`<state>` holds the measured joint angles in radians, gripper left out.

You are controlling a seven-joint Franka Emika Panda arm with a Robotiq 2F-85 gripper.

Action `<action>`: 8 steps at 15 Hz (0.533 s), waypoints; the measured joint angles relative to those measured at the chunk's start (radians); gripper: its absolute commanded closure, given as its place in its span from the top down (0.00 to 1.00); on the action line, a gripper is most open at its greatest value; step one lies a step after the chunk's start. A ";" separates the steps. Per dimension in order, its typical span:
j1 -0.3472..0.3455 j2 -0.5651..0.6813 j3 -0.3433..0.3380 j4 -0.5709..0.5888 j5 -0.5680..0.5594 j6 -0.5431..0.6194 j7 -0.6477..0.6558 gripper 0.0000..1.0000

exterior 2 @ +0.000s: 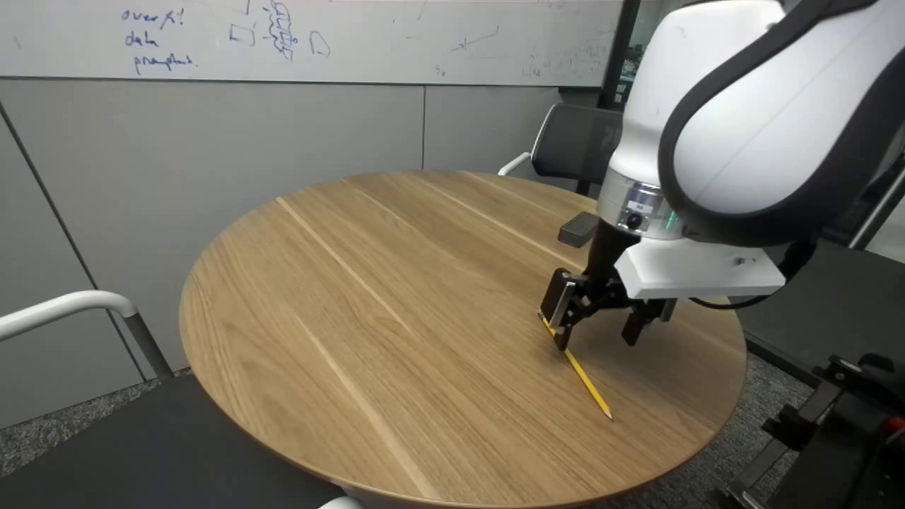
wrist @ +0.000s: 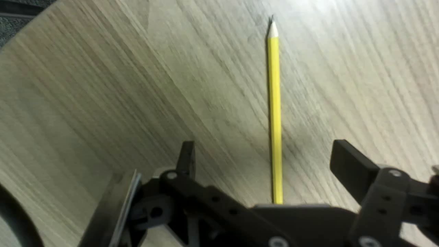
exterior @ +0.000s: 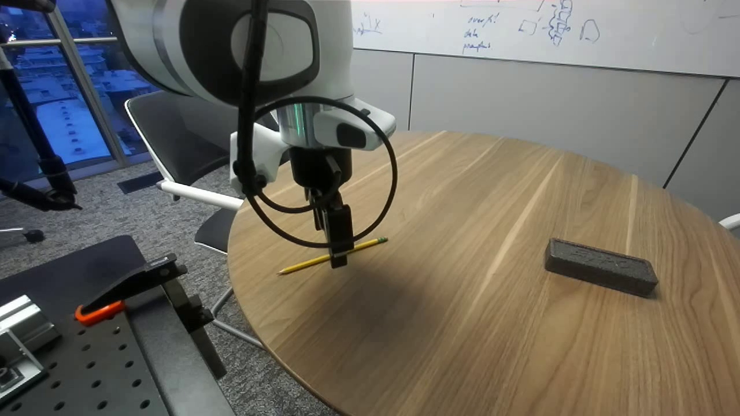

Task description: Move the pencil to the right

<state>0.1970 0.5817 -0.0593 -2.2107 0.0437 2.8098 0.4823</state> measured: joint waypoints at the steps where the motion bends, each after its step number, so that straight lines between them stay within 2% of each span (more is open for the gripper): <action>1: 0.007 0.017 -0.004 0.017 0.000 0.000 0.004 0.97; 2: 0.014 0.032 -0.009 0.033 0.001 0.000 0.007 0.74; 4: 0.027 0.062 -0.018 0.063 0.002 0.000 0.015 0.71; 8: 0.053 0.113 -0.037 0.115 0.002 0.000 0.034 0.41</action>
<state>0.2504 0.6944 -0.0959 -2.0960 0.0458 2.8095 0.5159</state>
